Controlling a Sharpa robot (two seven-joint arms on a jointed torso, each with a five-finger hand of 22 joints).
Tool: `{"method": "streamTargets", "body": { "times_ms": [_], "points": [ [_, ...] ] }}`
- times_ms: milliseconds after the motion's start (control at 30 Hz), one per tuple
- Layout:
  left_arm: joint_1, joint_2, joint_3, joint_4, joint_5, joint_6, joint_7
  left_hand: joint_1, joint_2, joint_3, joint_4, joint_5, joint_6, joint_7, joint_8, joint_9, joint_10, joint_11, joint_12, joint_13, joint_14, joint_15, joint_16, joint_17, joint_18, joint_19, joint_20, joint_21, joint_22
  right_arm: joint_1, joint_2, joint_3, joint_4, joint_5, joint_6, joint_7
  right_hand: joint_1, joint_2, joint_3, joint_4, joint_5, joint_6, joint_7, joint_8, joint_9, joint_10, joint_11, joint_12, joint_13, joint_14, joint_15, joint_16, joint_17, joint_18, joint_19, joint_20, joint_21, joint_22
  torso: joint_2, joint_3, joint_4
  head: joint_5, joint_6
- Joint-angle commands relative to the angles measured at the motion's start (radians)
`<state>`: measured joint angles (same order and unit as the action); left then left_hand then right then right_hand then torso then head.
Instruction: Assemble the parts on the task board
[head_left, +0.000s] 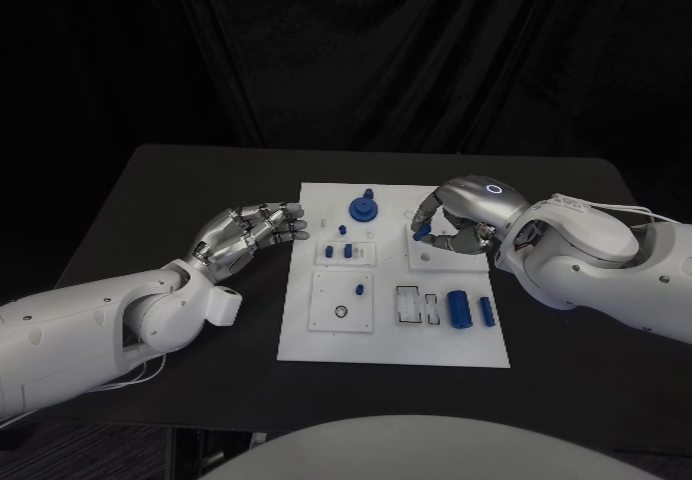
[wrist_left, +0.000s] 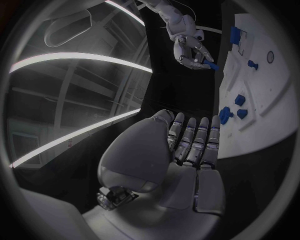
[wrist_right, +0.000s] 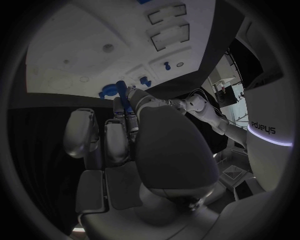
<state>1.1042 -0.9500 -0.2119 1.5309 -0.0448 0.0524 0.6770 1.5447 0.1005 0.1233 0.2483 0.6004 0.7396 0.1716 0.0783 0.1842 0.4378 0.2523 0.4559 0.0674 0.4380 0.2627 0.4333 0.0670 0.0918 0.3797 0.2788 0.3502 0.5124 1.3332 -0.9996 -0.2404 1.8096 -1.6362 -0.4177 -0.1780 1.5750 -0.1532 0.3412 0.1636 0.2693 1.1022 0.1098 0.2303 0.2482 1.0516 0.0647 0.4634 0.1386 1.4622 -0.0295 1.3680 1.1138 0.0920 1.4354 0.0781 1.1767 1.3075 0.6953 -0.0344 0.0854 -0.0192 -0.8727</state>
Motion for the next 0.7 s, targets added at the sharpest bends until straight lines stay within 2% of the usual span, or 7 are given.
{"method": "streamTargets", "body": {
  "times_ms": [33, 167, 333, 533, 700],
  "points": [
    [-0.002, 0.004, 0.001, 0.0, 0.001, 0.016, 0.01, 0.0, 0.004, 0.009, -0.002, 0.005, 0.001, 0.009, 0.005, -0.001, 0.001, 0.007, 0.005, -0.001, -0.008, -0.003, 0.007, -0.001, -0.003, 0.007, 0.0, 0.006, 0.001, 0.008, -0.001, 0.0, 0.044, -0.007, 0.01, -0.042, -0.01, 0.011, 0.007, -0.003, -0.005, -0.012, 0.0, -0.002, 0.007, 0.023, -0.02, -0.009, 0.001, 0.013, -0.002, 0.013, 0.028, -0.017, 0.011, -0.004, 0.03, 0.165, -0.001, -0.0019, 0.0012, 0.001, 0.0],
    [-0.002, 0.008, 0.001, -0.004, 0.001, 0.019, 0.013, 0.0, 0.004, 0.01, -0.002, 0.005, 0.001, 0.009, 0.004, -0.001, 0.001, 0.007, 0.005, -0.001, -0.009, -0.002, 0.007, -0.001, -0.003, 0.007, 0.0, 0.006, 0.001, 0.006, 0.018, -0.001, 0.09, -0.012, 0.026, -0.037, -0.01, 0.011, 0.009, -0.003, -0.005, -0.014, 0.001, -0.003, 0.009, 0.022, -0.02, -0.012, 0.001, 0.016, -0.002, 0.015, 0.03, -0.018, 0.014, -0.004, 0.034, 0.166, 0.0, -0.0022, 0.0008, 0.008, 0.0],
    [-0.003, 0.009, 0.001, -0.003, 0.001, 0.023, 0.025, 0.0, 0.005, 0.014, -0.003, 0.007, 0.0, 0.009, 0.004, -0.002, -0.001, 0.008, 0.006, -0.002, -0.012, -0.002, 0.007, -0.002, -0.003, 0.006, 0.001, 0.005, 0.001, -0.016, 0.066, -0.002, 0.117, -0.07, 0.058, -0.032, -0.012, 0.008, 0.011, -0.005, -0.006, -0.022, 0.002, -0.008, 0.011, 0.019, -0.018, -0.018, 0.001, 0.018, -0.001, 0.016, 0.031, -0.018, 0.015, -0.004, 0.036, 0.167, 0.001, -0.0015, -0.0014, 0.015, 0.0],
    [-0.005, 0.009, 0.001, 0.0, 0.001, 0.021, 0.043, 0.002, 0.008, 0.022, -0.006, 0.008, 0.001, 0.009, 0.005, -0.002, -0.001, 0.01, 0.008, -0.002, -0.014, -0.002, 0.009, -0.002, -0.003, 0.006, 0.0, 0.006, 0.002, -0.049, 0.161, -0.003, 0.089, -0.129, 0.098, -0.018, -0.02, 0.004, 0.013, -0.001, -0.021, -0.03, 0.004, -0.015, 0.013, 0.012, -0.014, -0.03, -0.001, 0.021, 0.003, 0.018, 0.037, -0.019, 0.018, -0.002, 0.04, 0.167, 0.002, -0.0009, 0.002, 0.009, 0.0],
    [-0.005, 0.01, 0.001, -0.001, 0.001, 0.022, 0.041, 0.002, 0.008, 0.022, -0.007, 0.008, 0.001, 0.009, 0.005, -0.002, -0.001, 0.01, 0.008, -0.001, -0.014, -0.002, 0.009, -0.002, -0.003, 0.006, 0.0, 0.006, 0.002, -0.07, 0.219, -0.003, 0.055, -0.171, 0.123, -0.009, -0.019, 0.007, 0.015, -0.002, -0.022, -0.029, 0.004, -0.016, 0.015, 0.014, -0.014, -0.032, -0.001, 0.022, 0.003, 0.02, 0.04, -0.019, 0.018, -0.001, 0.041, 0.167, 0.002, 0.0007, -0.0019, 0.017, 0.0]
  ]
}}
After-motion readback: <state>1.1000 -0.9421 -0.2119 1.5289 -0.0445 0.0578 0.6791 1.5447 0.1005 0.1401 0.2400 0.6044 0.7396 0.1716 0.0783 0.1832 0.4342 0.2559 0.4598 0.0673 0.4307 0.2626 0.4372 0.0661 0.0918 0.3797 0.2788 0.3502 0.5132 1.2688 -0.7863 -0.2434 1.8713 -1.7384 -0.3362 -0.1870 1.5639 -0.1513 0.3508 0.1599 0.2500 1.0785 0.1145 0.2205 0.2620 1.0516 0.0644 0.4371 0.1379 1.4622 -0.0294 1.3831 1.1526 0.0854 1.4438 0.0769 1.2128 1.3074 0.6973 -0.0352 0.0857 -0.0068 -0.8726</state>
